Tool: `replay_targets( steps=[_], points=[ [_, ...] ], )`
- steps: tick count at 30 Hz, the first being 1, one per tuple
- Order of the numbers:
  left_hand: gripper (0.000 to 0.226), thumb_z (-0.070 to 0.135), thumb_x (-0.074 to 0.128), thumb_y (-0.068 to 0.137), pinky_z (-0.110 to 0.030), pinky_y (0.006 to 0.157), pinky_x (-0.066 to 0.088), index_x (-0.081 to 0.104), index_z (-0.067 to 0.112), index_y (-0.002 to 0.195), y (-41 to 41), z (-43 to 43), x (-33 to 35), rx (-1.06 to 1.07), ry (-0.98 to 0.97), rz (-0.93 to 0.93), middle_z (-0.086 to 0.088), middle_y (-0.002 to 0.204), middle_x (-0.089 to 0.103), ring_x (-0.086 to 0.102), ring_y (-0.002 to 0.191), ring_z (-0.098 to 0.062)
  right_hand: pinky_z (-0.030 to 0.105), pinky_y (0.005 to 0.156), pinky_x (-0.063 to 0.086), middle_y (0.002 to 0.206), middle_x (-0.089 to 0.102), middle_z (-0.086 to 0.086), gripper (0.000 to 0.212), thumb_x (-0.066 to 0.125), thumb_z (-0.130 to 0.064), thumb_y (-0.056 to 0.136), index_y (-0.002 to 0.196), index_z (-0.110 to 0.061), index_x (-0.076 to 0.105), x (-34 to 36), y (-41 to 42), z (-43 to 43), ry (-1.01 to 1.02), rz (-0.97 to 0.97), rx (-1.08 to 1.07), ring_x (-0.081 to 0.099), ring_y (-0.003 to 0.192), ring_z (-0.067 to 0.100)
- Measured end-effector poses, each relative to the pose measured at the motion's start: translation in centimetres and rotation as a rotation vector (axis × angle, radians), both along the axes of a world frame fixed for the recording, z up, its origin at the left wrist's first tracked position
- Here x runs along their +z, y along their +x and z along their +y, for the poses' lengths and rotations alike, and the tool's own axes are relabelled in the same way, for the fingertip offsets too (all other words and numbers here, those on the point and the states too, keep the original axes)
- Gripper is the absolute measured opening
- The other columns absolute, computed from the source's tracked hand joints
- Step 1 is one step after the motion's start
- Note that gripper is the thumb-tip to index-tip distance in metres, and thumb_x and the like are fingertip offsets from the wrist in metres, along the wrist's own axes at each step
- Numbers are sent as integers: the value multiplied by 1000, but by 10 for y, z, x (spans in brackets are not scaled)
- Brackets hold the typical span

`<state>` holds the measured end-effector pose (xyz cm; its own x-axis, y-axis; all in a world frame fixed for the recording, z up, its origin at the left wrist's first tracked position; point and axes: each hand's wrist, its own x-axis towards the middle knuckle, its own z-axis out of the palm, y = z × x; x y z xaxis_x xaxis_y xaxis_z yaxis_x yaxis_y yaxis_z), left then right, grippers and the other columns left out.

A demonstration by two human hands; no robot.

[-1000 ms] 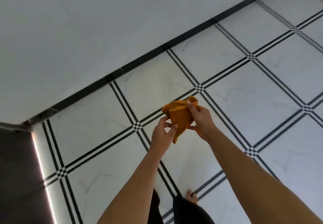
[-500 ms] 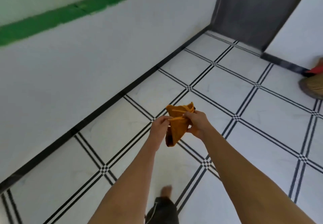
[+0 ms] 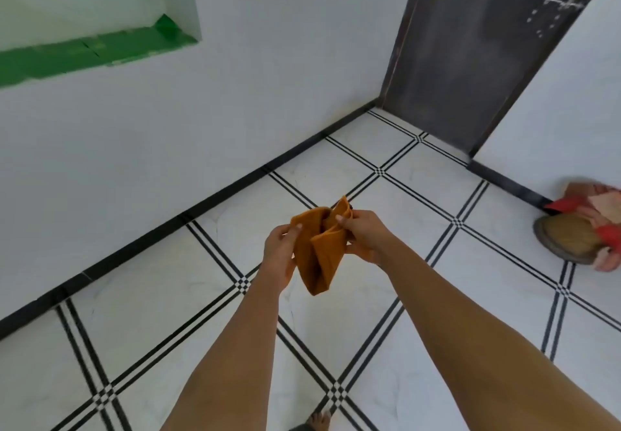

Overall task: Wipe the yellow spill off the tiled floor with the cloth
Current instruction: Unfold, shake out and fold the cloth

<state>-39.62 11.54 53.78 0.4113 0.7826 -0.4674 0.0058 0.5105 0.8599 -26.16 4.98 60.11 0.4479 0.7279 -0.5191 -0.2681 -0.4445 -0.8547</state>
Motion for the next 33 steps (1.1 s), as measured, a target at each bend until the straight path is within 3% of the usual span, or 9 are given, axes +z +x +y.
replay_targets(
  steps=[6,11,16,19,21,24,27,29,33],
  points=[
    [25,17,60,90,-36,85,52,55,17,114,48,34,7,98,145,189,-7,113,59,59,101,-22,56,95,45,126,54,17,42,56,-15,92,130,-2,45,11,69,40,40,-36,48,51,118,37],
    [25,31,60,90,-38,90,52,64,17,110,87,55,32,10,346,226,-6,111,65,61,100,-21,48,82,55,105,66,19,19,61,-10,89,105,0,61,8,93,81,57,-111,271,64,99,34],
    [38,36,72,79,-27,78,53,56,19,109,121,63,41,120,313,392,-3,104,61,61,95,-20,36,71,56,102,65,15,21,58,-8,90,111,-8,56,9,121,116,81,-63,574,66,91,28],
    [42,37,72,78,-37,86,53,53,19,111,135,55,46,234,217,415,-7,108,60,60,99,-25,36,67,57,106,63,17,38,60,-4,88,122,-18,49,15,136,130,103,-99,673,67,90,28],
    [32,35,70,82,-40,89,52,55,18,105,138,49,50,272,207,420,-9,107,61,59,100,-26,32,64,57,100,64,17,33,59,-4,89,119,-16,53,19,141,136,124,-124,768,67,87,26],
    [15,27,63,88,-42,87,52,60,13,91,139,40,62,444,222,396,-10,93,63,60,94,-27,31,70,57,98,67,17,18,57,-6,90,108,-6,62,27,150,143,151,-174,868,68,84,24],
    [15,21,57,92,-46,83,55,57,6,93,130,32,71,657,226,349,-14,88,62,63,90,-32,32,77,54,104,64,21,17,56,-2,90,106,1,62,32,153,151,186,-192,902,65,90,26],
    [12,19,55,93,-36,75,56,53,8,94,122,26,78,783,254,409,-13,90,59,62,89,-28,30,81,52,109,62,21,23,57,3,87,110,2,61,36,156,159,196,-200,967,63,95,26],
    [11,14,54,92,-15,63,38,49,7,85,94,15,92,899,397,587,3,84,51,49,77,-8,34,97,47,113,63,17,42,66,5,79,120,-3,58,45,150,169,209,-335,1168,59,105,25]
  ],
)
